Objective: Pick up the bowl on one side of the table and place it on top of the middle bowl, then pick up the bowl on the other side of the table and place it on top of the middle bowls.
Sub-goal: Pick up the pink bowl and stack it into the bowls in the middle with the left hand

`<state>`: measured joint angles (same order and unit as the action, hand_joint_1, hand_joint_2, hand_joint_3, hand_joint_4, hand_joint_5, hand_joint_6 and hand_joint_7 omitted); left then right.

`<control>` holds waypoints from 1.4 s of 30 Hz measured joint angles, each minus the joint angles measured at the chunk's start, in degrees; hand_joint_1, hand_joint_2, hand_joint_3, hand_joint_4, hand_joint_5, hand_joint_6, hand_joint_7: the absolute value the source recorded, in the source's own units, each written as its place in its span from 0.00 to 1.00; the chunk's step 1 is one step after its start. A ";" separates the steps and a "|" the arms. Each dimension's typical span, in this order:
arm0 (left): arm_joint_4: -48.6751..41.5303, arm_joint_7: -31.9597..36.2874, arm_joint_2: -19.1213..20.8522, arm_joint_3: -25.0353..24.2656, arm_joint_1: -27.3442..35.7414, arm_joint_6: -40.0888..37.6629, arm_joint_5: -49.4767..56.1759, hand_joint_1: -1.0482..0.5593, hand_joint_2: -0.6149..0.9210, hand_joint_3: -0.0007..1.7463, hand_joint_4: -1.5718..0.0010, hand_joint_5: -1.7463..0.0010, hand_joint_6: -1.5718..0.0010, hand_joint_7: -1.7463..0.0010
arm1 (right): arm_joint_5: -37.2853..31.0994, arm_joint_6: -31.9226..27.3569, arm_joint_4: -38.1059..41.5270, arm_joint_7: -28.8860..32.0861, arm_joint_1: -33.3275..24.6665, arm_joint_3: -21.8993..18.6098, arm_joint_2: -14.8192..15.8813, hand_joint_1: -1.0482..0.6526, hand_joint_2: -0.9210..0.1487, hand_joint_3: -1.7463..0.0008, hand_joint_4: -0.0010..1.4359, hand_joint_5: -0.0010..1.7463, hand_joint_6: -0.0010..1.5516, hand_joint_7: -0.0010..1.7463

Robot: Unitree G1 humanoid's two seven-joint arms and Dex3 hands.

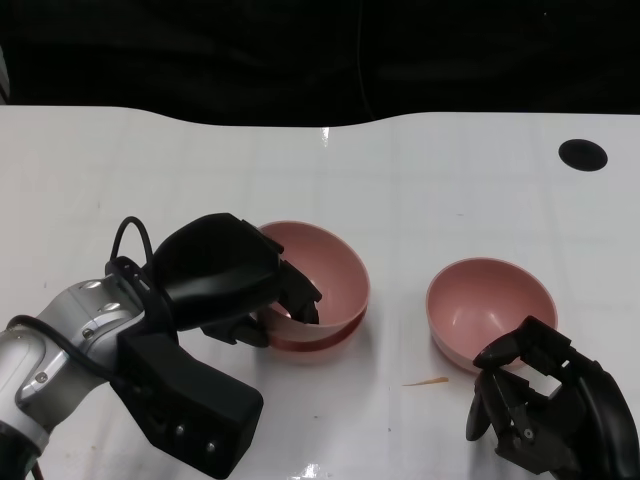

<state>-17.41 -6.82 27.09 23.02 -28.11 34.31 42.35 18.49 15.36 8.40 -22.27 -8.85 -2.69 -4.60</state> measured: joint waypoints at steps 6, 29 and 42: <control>-0.68 0.00 0.00 0.40 -0.02 0.01 0.06 0.54 1.00 0.04 0.40 0.50 0.31 0.90 | 0.00 0.00 0.00 0.00 0.00 0.01 0.00 0.55 0.24 0.50 0.61 0.92 0.53 0.76; -5.86 3.29 -1.04 1.51 -0.43 0.95 1.30 0.52 1.00 0.09 0.36 0.63 0.27 0.96 | -0.08 -0.04 -0.15 0.27 -0.07 0.11 0.00 0.56 0.24 0.49 0.61 0.93 0.53 0.77; -6.13 4.75 -1.06 1.51 -0.44 1.52 1.71 0.51 1.00 0.08 0.37 0.59 0.26 0.97 | -0.09 -0.03 -0.15 0.24 -0.07 0.11 0.00 0.56 0.24 0.50 0.61 0.92 0.53 0.75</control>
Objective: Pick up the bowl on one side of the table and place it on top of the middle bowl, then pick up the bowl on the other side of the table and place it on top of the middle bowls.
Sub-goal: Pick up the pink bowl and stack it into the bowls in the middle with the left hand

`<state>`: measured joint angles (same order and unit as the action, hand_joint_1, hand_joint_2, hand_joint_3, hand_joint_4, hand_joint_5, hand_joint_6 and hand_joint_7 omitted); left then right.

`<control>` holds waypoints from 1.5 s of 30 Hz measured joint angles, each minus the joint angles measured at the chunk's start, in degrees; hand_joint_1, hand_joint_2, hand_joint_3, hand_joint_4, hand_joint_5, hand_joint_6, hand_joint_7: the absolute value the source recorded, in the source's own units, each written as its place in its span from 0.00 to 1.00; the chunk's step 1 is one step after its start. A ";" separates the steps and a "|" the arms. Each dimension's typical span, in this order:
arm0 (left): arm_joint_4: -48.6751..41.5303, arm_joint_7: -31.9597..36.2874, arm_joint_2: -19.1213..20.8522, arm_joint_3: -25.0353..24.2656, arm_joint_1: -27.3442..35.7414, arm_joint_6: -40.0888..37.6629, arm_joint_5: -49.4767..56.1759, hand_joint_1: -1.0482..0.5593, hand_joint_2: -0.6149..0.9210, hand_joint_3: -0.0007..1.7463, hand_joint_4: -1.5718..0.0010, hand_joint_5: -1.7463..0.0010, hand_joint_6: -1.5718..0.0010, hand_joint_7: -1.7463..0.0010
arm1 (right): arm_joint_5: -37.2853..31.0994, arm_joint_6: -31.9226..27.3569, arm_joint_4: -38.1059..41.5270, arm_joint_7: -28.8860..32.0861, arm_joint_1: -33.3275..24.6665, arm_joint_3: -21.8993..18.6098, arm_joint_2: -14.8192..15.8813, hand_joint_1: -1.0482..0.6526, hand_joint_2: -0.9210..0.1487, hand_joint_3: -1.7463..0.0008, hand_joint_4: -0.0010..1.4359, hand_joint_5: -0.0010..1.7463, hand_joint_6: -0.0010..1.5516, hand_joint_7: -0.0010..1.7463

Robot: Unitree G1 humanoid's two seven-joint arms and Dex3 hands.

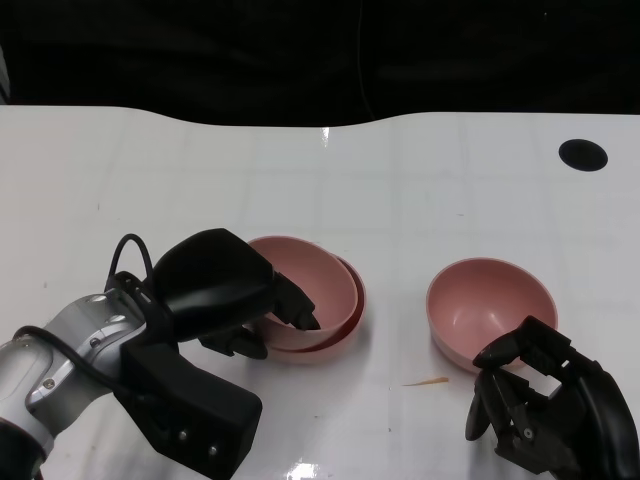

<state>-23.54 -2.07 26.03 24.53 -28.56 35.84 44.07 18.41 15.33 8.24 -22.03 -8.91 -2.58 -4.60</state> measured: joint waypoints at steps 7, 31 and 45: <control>-1.24 1.77 -0.34 0.11 -0.25 1.29 0.12 0.52 1.00 0.10 0.42 0.45 0.23 0.96 | 0.05 0.00 0.00 0.00 0.00 0.00 0.00 0.56 0.25 0.50 0.61 0.93 0.53 0.75; -2.50 4.24 -1.06 1.23 -1.03 1.73 1.21 0.52 1.00 0.10 0.48 0.33 0.23 0.92 | 0.00 0.00 0.00 0.24 0.00 0.02 0.00 0.56 0.24 0.50 0.61 0.92 0.53 0.75; -2.50 4.55 -1.21 1.26 -1.03 1.66 0.15 0.48 1.00 0.06 0.38 0.74 0.29 0.93 | 0.09 0.00 0.00 -0.12 0.00 0.04 0.00 0.56 0.21 0.52 0.61 0.92 0.53 0.75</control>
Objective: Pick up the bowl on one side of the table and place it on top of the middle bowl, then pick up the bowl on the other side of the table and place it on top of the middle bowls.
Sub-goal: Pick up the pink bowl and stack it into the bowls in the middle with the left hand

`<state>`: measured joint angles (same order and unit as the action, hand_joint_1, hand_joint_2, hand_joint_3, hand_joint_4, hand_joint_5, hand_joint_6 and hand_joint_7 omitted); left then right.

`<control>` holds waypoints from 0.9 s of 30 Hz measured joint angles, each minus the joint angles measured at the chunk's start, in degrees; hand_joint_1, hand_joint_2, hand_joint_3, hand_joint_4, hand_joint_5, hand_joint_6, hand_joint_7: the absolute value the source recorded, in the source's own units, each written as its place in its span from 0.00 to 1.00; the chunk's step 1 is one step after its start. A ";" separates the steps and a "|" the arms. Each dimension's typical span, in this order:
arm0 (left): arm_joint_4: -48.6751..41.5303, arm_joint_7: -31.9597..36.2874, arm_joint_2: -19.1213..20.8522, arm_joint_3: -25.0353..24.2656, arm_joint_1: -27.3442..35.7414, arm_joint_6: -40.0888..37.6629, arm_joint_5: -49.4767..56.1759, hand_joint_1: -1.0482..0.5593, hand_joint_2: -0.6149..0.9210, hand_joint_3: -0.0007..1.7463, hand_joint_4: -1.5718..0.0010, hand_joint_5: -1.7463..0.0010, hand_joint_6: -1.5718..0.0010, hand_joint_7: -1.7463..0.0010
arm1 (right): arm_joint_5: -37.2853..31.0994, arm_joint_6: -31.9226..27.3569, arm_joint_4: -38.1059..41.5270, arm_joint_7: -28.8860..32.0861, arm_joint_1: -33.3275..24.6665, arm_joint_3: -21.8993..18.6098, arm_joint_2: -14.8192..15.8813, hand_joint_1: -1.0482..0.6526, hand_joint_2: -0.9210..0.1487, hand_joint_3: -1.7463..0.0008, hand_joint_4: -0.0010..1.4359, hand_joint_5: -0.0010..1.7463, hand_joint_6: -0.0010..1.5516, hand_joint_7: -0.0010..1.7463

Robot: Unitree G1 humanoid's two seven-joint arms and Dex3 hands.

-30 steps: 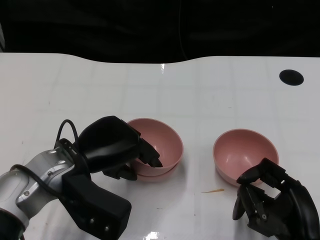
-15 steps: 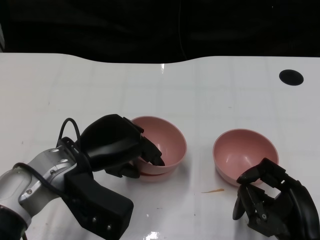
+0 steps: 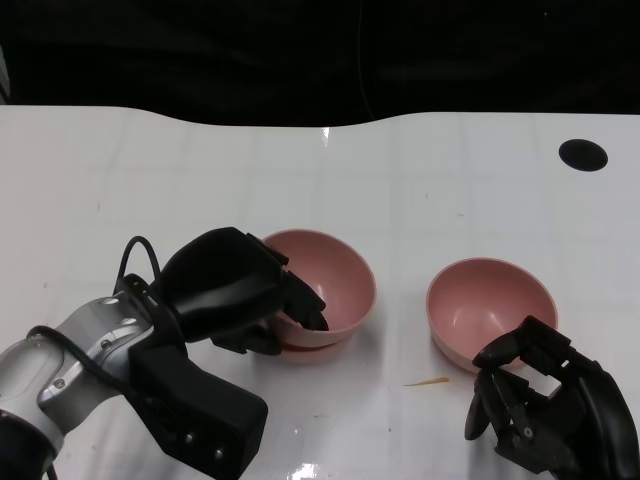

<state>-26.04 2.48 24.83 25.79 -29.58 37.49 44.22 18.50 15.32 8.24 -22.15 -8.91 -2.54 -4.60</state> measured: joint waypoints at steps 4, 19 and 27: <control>0.93 0.01 0.00 -0.25 0.45 -1.42 -0.04 0.18 1.00 0.20 0.65 0.97 0.54 1.00 | -0.01 0.00 0.00 -0.13 0.00 -0.01 0.00 0.55 0.22 0.52 0.61 0.93 0.53 0.75; 2.57 0.45 -0.02 -0.37 2.40 -5.07 0.22 0.10 1.00 0.29 0.83 0.99 0.66 0.99 | -0.12 0.06 0.01 -0.13 0.00 -0.03 0.00 0.55 0.23 0.51 0.61 0.93 0.52 0.76; 2.56 2.30 -0.12 -0.36 2.74 -5.09 0.48 0.12 1.00 0.27 0.83 0.99 0.65 0.99 | -0.08 0.06 0.01 -0.15 0.00 -0.03 0.00 0.56 0.23 0.50 0.61 0.93 0.53 0.76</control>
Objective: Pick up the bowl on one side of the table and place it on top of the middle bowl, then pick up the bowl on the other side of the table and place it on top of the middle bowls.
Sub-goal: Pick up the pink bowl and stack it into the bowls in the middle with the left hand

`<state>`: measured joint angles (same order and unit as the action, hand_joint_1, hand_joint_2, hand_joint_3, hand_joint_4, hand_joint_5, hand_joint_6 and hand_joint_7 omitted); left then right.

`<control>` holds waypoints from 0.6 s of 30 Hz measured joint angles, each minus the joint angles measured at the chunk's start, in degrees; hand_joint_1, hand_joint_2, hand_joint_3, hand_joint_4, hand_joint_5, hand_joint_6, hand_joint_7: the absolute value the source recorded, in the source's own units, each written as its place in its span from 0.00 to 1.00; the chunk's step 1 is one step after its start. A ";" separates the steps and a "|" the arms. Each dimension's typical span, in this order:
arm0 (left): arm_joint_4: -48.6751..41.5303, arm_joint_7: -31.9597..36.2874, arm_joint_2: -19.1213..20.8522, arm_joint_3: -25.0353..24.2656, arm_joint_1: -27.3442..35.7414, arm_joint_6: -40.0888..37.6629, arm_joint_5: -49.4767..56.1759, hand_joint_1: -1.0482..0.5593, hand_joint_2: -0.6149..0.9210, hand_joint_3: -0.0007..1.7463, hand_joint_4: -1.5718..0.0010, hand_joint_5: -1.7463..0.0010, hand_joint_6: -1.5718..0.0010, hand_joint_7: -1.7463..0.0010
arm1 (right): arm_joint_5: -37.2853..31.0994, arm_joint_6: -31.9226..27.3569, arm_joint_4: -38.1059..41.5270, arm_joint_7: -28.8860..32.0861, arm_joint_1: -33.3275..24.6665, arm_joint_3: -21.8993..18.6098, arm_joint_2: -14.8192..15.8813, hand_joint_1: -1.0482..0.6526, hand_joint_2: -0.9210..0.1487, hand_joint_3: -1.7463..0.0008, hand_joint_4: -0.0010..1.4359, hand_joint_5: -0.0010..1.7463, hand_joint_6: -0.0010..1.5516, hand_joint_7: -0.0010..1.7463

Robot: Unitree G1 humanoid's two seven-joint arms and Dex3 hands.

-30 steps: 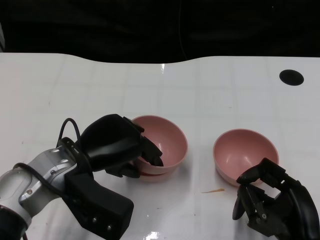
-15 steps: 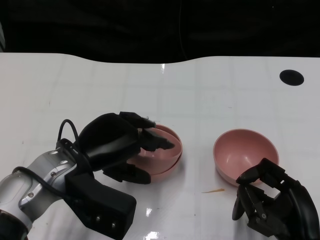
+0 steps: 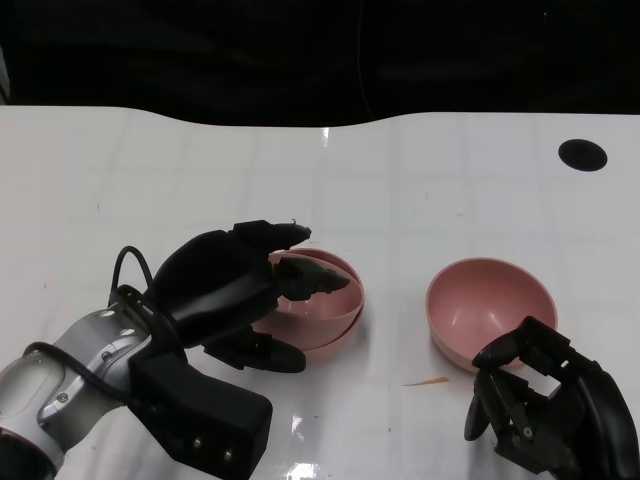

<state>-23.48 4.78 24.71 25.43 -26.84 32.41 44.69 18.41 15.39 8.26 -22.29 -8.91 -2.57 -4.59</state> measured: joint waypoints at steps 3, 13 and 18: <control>-0.02 0.03 -0.04 0.09 0.31 -0.45 -0.01 0.11 1.00 0.29 0.87 1.00 0.68 1.00 | 0.00 0.00 0.00 0.00 0.00 0.00 0.00 0.56 0.24 0.50 0.61 0.93 0.53 0.76; -2.84 4.21 -0.80 2.35 1.42 -2.82 4.40 0.08 1.00 0.37 1.00 1.00 0.87 1.00 | 0.06 0.01 0.02 -0.38 0.00 -0.07 0.00 0.56 0.23 0.50 0.62 0.92 0.53 0.75; -6.62 9.70 -1.77 3.75 1.87 -3.07 6.37 0.08 1.00 0.38 1.00 1.00 0.94 1.00 | 0.05 0.01 0.04 -0.41 0.00 -0.10 0.00 0.55 0.24 0.50 0.62 0.92 0.53 0.76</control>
<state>-30.10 14.48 22.94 29.18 -24.97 29.34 51.07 18.47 15.40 8.30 -22.70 -8.91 -2.67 -4.59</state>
